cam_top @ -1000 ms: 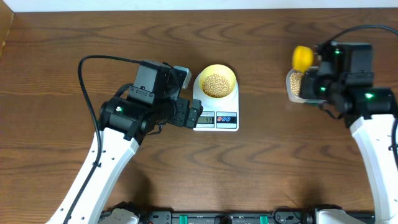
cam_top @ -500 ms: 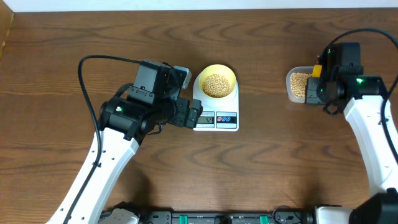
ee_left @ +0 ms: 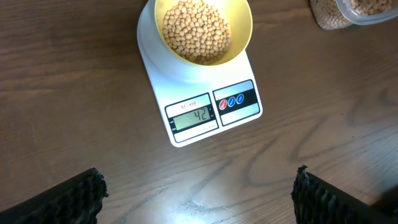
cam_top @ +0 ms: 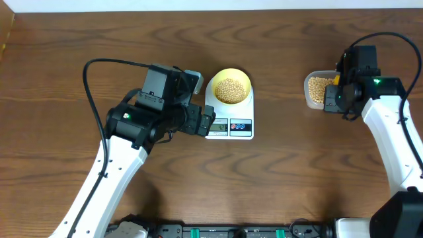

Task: Scoop item into bowl and weigh 50g on scale
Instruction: 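Dip the scoop into the soybeans to take a small amount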

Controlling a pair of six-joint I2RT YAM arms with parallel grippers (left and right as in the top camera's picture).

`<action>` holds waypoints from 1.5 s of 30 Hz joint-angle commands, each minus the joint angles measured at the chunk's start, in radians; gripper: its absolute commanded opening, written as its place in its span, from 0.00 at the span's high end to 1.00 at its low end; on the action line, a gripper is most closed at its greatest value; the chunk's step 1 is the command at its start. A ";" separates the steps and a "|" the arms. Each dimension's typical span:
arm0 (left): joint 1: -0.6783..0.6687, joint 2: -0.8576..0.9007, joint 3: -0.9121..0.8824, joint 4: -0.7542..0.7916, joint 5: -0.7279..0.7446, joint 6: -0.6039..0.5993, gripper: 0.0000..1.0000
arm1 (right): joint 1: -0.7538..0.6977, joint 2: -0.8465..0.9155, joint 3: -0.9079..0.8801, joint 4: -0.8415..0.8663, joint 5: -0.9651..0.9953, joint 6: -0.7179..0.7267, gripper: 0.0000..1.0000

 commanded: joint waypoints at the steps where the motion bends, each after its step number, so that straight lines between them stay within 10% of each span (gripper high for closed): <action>1: 0.003 -0.009 0.028 -0.002 -0.007 -0.012 0.02 | -0.020 0.003 0.009 0.003 0.017 0.006 0.99; 45: 0.003 -0.009 0.028 -0.002 -0.007 -0.012 0.02 | -0.131 0.159 0.004 0.061 -0.246 -0.011 0.99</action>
